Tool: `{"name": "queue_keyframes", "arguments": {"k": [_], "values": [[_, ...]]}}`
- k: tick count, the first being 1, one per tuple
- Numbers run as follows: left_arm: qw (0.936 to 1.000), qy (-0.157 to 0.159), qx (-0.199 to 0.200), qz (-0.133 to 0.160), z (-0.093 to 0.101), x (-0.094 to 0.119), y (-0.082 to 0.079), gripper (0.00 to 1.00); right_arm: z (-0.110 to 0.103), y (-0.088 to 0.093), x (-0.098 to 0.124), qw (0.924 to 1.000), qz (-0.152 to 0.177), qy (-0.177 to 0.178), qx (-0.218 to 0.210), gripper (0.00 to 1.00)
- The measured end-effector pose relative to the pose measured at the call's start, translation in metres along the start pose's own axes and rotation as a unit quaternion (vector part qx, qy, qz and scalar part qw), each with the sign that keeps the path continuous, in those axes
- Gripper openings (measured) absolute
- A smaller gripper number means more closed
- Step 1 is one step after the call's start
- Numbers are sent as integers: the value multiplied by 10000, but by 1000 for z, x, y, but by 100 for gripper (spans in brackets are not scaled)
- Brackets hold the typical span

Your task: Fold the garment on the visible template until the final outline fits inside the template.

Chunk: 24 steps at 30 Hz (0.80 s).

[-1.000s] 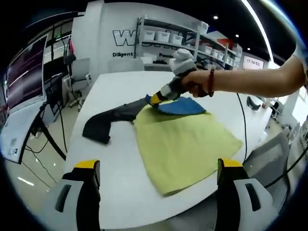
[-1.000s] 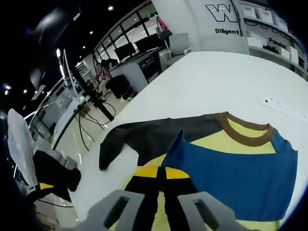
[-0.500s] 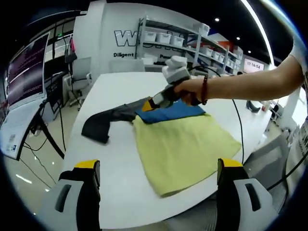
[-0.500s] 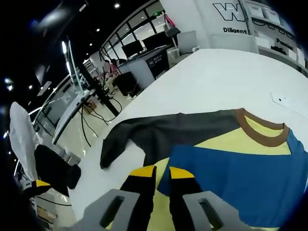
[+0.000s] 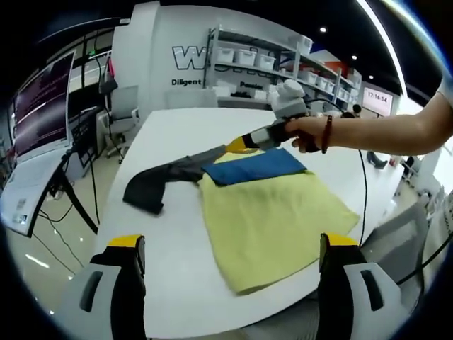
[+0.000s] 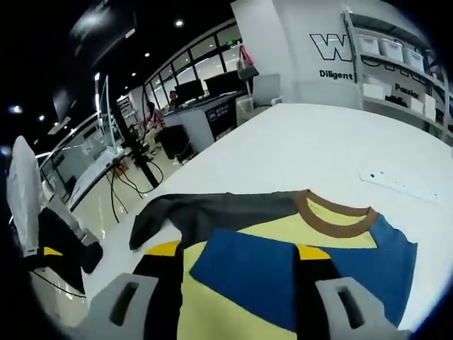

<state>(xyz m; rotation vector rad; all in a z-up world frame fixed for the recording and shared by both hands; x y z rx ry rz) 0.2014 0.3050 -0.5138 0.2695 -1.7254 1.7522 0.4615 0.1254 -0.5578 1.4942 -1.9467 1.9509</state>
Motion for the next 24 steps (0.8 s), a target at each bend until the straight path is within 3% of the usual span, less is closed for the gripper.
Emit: {"name": "queue_keyframes", "arguments": {"k": [5, 11, 24], "values": [[10000, 62, -28, -13, 6, -2, 0, 99, 22, 6, 20, 9999, 53, 161, 24, 65], [9999, 97, -78, -73, 10, -4, 1, 99, 47, 14, 35, 9990, 40, 423, -145, 61], [9996, 164, -174, -127, 17, -12, 2, 99, 108, 55, 74, 9933, -243, 1028, -460, 60]]}}
Point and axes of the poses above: the point that each gripper's makers call its tool centre point, and the gripper's own axes: x roughly backward along the fingers, z roughly to its right, y roughly out of its underside, the point moved 7 cm from there along x, roughly backward along the fingers, and after that the axes turned 1 degree about -z, right-handed, at the moved point
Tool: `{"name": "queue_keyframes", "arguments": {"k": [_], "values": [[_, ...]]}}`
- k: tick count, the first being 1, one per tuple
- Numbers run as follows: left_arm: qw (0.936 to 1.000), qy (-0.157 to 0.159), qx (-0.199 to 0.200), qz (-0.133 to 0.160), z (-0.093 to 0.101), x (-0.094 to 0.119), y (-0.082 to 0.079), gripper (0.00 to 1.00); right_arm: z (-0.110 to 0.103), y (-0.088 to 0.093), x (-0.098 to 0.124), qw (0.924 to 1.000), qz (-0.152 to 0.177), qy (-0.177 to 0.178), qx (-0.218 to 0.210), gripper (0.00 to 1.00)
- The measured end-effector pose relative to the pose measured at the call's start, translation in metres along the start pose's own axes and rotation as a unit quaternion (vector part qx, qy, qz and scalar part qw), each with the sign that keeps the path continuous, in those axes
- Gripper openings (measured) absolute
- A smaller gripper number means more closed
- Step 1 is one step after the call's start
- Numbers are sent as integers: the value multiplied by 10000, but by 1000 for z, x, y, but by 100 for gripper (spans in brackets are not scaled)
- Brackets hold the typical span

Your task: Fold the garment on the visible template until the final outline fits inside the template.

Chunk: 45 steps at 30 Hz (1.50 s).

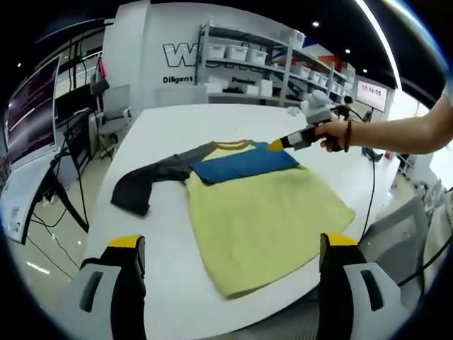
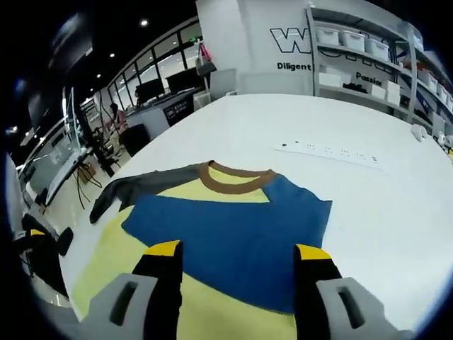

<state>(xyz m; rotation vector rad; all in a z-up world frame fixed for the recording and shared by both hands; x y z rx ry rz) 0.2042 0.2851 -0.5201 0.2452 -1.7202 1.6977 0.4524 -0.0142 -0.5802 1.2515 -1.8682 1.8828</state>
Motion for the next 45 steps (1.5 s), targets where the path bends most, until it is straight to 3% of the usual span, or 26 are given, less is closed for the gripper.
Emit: {"name": "queue_keyframes", "arguments": {"k": [11, 17, 22, 26, 31, 45], "values": [[9998, 31, -39, -193, 1, -6, 5, 99, 32, 26, 4, 9990, -213, 247, -297, 57], [9995, 31, -67, -309, 2, -5, 7, 99, 41, 38, 6, 9979, -341, 372, -405, 48], [9996, 30, -42, -292, 3, -4, 6, 99, 47, 46, 8, 9970, -477, 453, -401, 25], [9995, 38, -47, -325, 3, -4, 7, 99, 50, 51, 10, 9966, -498, 467, -463, 19], [9993, 41, -69, -361, 4, -4, 6, 99, 54, 52, 10, 9967, -543, 538, -276, 1], [9991, 119, -92, -385, 9, -4, 5, 98, 68, 54, 18, 9963, -608, 606, 46, 0]]}}
Point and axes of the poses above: the point that each gripper's makers call its tool centre point, and the gripper's own axes: x roughly backward along the fingers, z roughly to its right, y roughly out of its underside, the point moved 7 cm from there along x, roughly backward along the fingers, and after that the axes turned 1 degree about -z, right-handed, at the moved point
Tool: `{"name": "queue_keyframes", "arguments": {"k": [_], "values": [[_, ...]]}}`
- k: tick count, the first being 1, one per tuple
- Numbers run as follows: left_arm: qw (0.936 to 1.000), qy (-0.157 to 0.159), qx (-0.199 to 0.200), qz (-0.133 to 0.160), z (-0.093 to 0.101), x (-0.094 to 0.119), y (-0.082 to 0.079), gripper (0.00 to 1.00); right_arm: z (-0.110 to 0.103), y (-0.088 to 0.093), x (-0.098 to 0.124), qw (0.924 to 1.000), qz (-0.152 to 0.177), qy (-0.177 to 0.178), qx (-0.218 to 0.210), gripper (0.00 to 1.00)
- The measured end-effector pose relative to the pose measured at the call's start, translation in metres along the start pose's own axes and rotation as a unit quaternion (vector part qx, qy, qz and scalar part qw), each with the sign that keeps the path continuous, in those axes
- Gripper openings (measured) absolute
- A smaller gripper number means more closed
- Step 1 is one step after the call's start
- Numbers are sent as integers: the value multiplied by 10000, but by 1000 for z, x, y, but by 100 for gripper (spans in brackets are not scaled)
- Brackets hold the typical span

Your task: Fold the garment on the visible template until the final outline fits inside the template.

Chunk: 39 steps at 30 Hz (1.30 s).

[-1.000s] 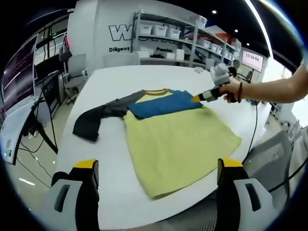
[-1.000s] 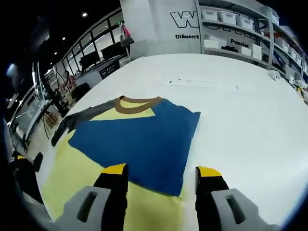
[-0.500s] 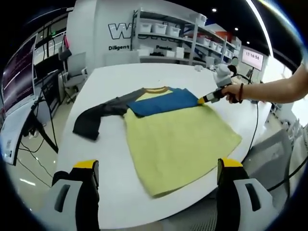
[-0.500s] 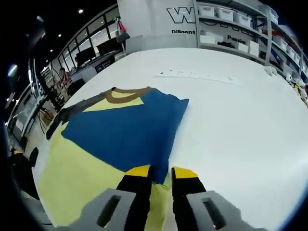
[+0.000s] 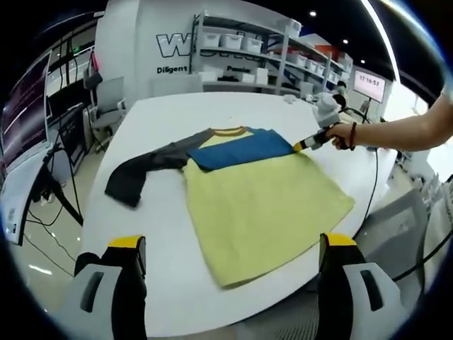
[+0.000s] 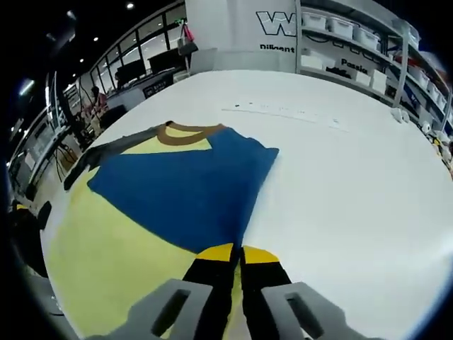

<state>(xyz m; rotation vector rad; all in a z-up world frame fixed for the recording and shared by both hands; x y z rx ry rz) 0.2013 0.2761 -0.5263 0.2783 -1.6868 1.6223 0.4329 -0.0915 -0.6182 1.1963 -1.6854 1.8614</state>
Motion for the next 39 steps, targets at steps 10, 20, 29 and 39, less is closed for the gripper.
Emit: {"name": "queue_keyframes", "arguments": {"k": [10, 20, 29, 39], "values": [[9999, 139, -40, -5, 5, -7, -5, 98, 33, 0, 5, 9992, -131, 351, 137, 0], [9992, 398, -23, -7, 17, -19, -8, 95, 70, 2, 14, 9968, -230, 734, 228, 0], [9979, 530, -253, -281, 32, -36, 0, 92, 89, 6, 19, 9957, -284, 866, 184, 0], [9974, 612, -162, -350, 36, -43, 2, 91, 105, 7, 24, 9940, -376, 997, 257, 0]]}}
Point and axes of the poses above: the point that each gripper's makers call its tool centre point, and the gripper's own axes: x roughly backward along the fingers, z roughly to its right, y roughly out of its underside, the point moved 7 cm from there along x, roughly backward along the fingers, and after that the axes turned 1 degree about -z, right-handed, at the moved point
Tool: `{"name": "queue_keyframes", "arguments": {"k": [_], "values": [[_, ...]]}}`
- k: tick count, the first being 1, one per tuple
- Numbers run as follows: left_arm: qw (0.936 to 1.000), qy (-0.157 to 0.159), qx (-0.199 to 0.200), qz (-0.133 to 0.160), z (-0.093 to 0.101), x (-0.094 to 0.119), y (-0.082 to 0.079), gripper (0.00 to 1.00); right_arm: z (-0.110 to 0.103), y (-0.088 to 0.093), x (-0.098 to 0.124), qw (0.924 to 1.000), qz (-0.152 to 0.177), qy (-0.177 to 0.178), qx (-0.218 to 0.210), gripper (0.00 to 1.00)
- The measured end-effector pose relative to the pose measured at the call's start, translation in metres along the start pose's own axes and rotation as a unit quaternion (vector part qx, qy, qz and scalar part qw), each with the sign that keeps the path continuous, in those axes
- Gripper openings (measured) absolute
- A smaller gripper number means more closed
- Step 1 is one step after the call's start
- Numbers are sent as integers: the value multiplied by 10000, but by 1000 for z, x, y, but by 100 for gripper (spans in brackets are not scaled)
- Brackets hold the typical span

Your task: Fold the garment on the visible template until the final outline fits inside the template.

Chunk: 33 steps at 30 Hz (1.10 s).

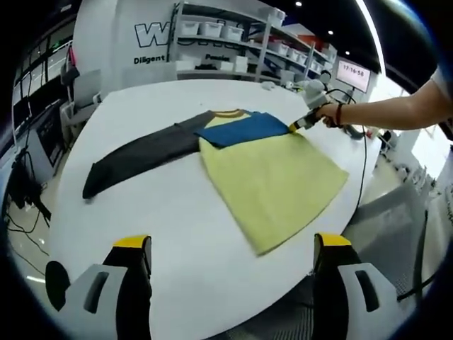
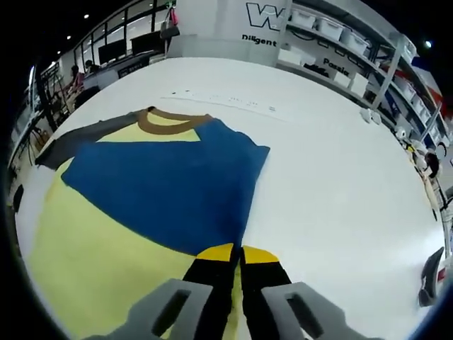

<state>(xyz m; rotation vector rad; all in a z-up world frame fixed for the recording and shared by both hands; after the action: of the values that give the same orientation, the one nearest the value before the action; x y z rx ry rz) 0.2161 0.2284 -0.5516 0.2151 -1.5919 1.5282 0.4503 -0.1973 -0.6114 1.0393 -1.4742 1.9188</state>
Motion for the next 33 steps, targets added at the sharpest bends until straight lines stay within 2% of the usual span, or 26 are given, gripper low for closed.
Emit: {"name": "queue_keyframes", "arguments": {"k": [15, 17, 19, 20, 22, 25, 27, 30, 33], "values": [[9993, -358, 52, 45, -33, -3, -10, 90, 15, 2, 0, 9999, -31, 63, -86, 0], [9989, -456, 52, 40, -40, -4, -12, 90, 14, 1, 0, 9996, 50, 0, -269, 0], [9986, -528, 40, 52, -49, -3, -16, 90, 15, -3, 3, 9970, 310, -134, -691, 0], [9982, -583, 44, 124, -54, -3, -20, 90, 15, -6, 7, 9943, 459, -238, -929, 2], [9979, -626, 48, 133, -60, -3, -23, 89, 16, -11, 12, 9900, 691, -383, -1169, 13], [9969, -768, 12, 154, -71, -3, -26, 89, 16, -19, 26, 9824, 1078, -630, -1392, 29], [9963, -846, -9, 161, -79, -5, -28, 89, 14, -21, 34, 9795, 1266, -760, -1369, 42], [9947, -1013, -60, 160, -91, -7, -33, 88, 6, -20, 43, 9775, 1358, -948, -1308, 59], [9934, -1127, -147, 173, -101, -8, -38, 88, -3, -18, 50, 9785, 1397, -1085, -1059, 69]]}}
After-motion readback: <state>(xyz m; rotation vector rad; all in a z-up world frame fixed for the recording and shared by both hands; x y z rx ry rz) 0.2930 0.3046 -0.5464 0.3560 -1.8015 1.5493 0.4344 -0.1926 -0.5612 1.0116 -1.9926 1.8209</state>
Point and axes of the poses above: the point that each gripper's makers call its tool centre point, and the gripper's own axes: x roughly backward along the fingers, z roughly to its right, y roughly out of its underside, the point moved 7 cm from there along x, roughly backward along the fingers, and after that the axes turned 1 degree about -z, right-handed, at the moved point
